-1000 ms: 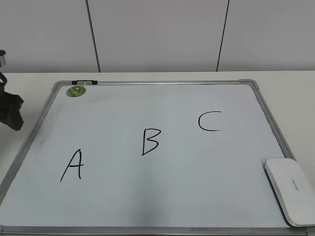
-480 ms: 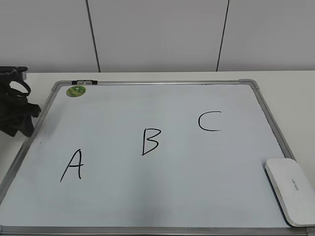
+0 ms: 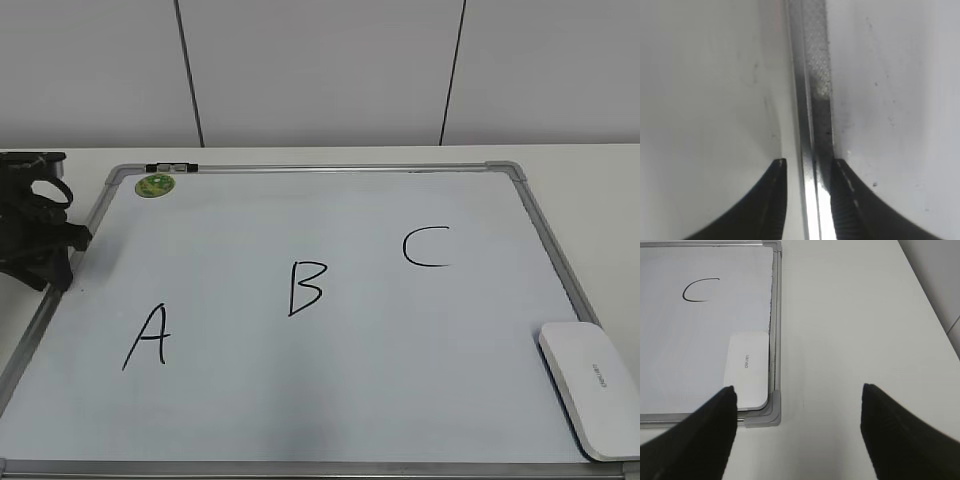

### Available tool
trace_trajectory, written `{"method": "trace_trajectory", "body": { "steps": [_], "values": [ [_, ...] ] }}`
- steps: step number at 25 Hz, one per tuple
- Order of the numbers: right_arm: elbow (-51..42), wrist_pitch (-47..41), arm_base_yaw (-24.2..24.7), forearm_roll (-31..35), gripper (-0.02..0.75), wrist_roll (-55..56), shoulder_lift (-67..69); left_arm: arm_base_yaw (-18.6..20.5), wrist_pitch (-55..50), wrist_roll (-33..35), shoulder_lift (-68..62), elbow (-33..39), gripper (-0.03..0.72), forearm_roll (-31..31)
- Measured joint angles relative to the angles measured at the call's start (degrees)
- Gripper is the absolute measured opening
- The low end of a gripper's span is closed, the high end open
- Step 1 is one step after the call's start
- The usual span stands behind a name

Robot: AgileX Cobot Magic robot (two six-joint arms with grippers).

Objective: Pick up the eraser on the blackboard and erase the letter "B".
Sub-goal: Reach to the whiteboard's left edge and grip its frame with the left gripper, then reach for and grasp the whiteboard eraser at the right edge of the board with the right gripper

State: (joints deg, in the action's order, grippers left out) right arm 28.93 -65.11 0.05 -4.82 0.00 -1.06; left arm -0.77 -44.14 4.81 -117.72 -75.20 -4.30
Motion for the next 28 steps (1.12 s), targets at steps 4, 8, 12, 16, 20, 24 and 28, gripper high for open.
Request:
{"method": "trace_trajectory", "body": {
  "steps": [4,8,12,16,20,24,28],
  "values": [
    [0.00,0.00,0.00,0.00,0.591,0.00,0.00,0.00,0.00,0.00,-0.25,0.00,0.122,-0.31],
    [0.00,0.00,0.00,0.00,0.591,0.00,0.00,0.00,-0.12,-0.12,-0.50,-0.49,0.020,-0.78],
    [0.00,0.00,0.00,0.00,0.591,0.00,0.00,0.00,-0.24,-0.41,-0.63,-0.58,0.011,-1.05],
    [0.00,0.00,0.00,0.00,0.591,0.00,0.00,0.00,-0.24,-0.49,-0.63,-0.58,0.011,-1.05],
    [0.00,0.00,0.00,0.00,0.591,0.00,0.00,0.00,-0.24,-0.49,-0.63,-0.58,0.011,-1.14],
    [0.00,0.00,0.00,0.00,0.591,0.00,0.00,0.00,-0.24,-0.49,-0.63,-0.58,0.011,-1.14],
    [0.00,-0.11,0.00,0.00,0.591,0.00,0.00,0.00,-0.32,-0.49,-0.63,-0.58,0.011,-1.14]
  ]
}}
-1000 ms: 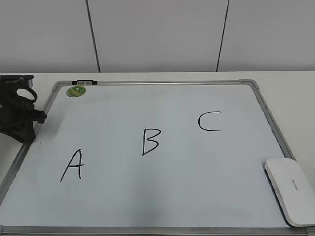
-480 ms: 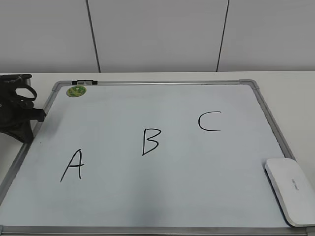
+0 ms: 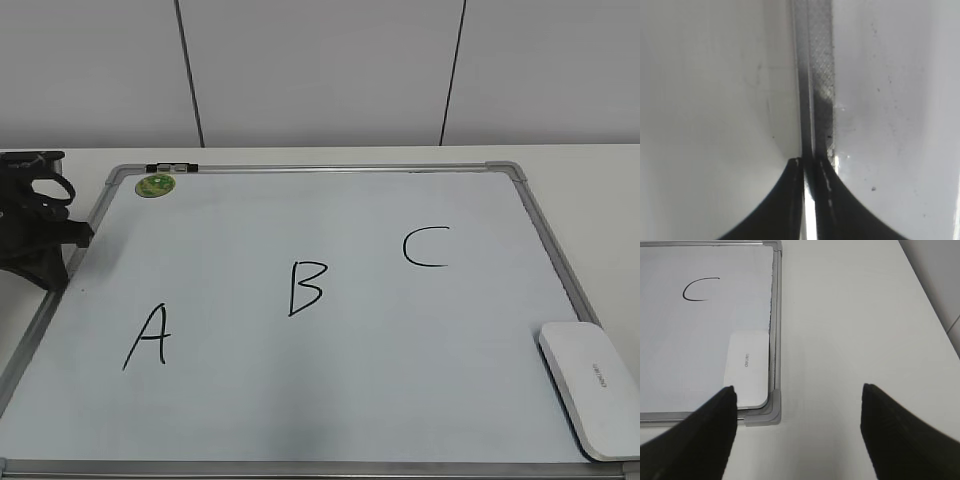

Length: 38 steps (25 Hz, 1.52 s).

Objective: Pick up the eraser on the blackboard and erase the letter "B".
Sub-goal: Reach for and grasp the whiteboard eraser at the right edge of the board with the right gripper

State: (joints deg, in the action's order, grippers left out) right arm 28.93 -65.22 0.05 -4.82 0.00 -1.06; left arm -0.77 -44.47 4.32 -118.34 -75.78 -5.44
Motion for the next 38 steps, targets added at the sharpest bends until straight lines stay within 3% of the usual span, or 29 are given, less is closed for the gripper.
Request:
{"method": "trace_trajectory", "body": {
  "steps": [3,12,22,38],
  "values": [
    [1.20,-1.26,0.00,0.00,0.591,-0.67,2.60,0.00,0.00,0.00,0.00,0.00,0.011,0.00],
    [9.49,-2.17,0.00,1.83,0.591,-1.82,27.69,0.00,-0.10,0.00,0.00,0.00,0.011,0.00],
    [10.25,0.27,-0.11,11.67,0.591,-6.21,44.32,0.00,-0.25,0.00,0.00,-0.04,0.011,-0.13],
    [12.84,5.34,-0.24,15.14,0.591,-7.59,58.32,0.00,-0.74,0.00,-0.22,-0.31,0.011,-0.17]
  ]
}}
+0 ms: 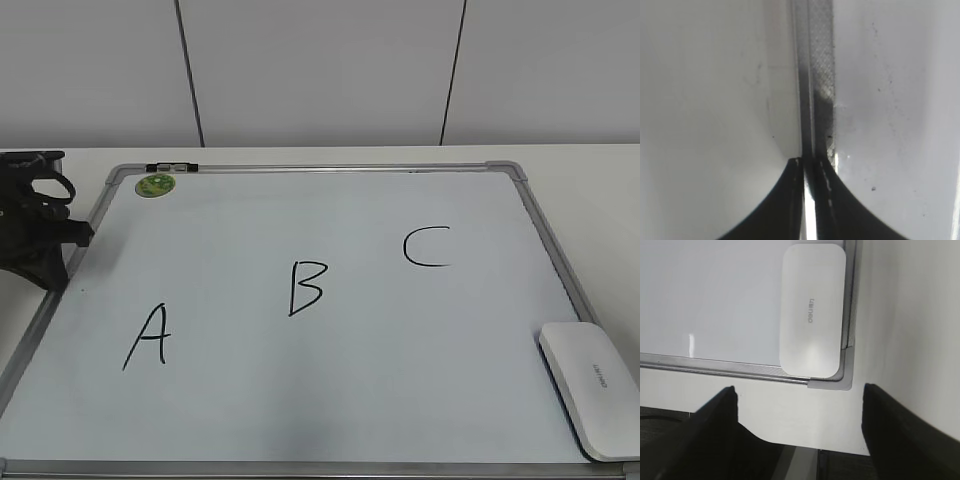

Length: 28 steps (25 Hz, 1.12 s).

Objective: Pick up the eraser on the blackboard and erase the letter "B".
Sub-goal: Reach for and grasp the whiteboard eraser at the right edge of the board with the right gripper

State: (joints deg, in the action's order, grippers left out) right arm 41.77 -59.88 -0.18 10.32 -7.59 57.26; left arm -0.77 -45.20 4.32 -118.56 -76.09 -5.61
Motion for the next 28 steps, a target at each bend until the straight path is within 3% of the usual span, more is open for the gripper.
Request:
{"method": "trace_trajectory", "body": {
  "steps": [15,18,22,28],
  "values": [
    [0.08,6.55,-0.34,0.65,0.591,-0.77,4.23,0.00,-0.10,0.00,-0.04,0.00,0.011,0.00],
    [0.08,6.88,-3.75,-1.66,0.591,0.31,7.61,0.00,-0.21,0.00,-0.04,-0.09,0.011,0.00],
    [0.08,8.00,-9.06,-10.32,0.591,9.00,12.30,0.00,-0.21,0.00,-0.04,-0.09,0.011,0.00],
    [0.23,15.16,-10.58,-11.46,0.598,11.37,18.37,0.00,-0.21,0.00,-0.04,-0.09,0.011,0.00]
  ]
}}
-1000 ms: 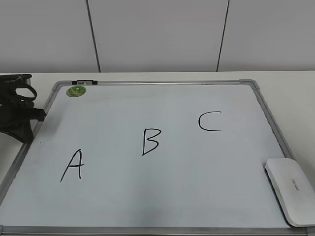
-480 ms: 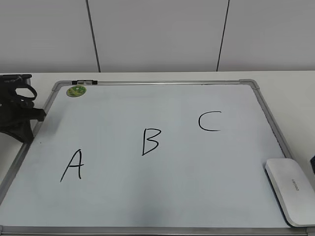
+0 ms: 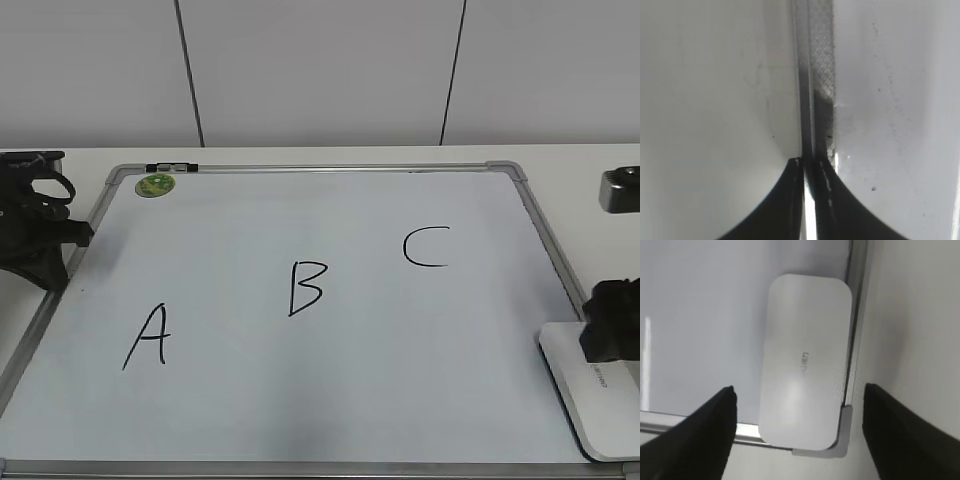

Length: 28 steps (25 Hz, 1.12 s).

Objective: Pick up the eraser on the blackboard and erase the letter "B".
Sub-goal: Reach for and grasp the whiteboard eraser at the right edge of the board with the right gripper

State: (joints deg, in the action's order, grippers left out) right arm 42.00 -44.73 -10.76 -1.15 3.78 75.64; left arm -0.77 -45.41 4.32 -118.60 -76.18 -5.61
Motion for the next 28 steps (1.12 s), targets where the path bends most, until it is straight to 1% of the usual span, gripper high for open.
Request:
{"method": "trace_trajectory", "body": {
  "steps": [6,14,26,28],
  "values": [
    [-0.02,2.03,0.00,0.00,0.650,1.37,6.38,0.00,0.00,0.00,0.00,0.00,0.011,0.00],
    [0.11,5.26,0.00,0.00,0.652,3.92,13.14,0.00,0.00,0.00,0.00,0.00,0.011,0.00],
    [0.37,8.25,0.00,-1.00,0.647,5.97,17.32,0.00,0.00,0.00,0.00,0.00,0.011,0.00],
    [0.37,8.39,0.00,-1.00,0.631,6.00,17.56,0.00,0.00,0.00,0.00,0.00,0.011,0.00]
  ]
}}
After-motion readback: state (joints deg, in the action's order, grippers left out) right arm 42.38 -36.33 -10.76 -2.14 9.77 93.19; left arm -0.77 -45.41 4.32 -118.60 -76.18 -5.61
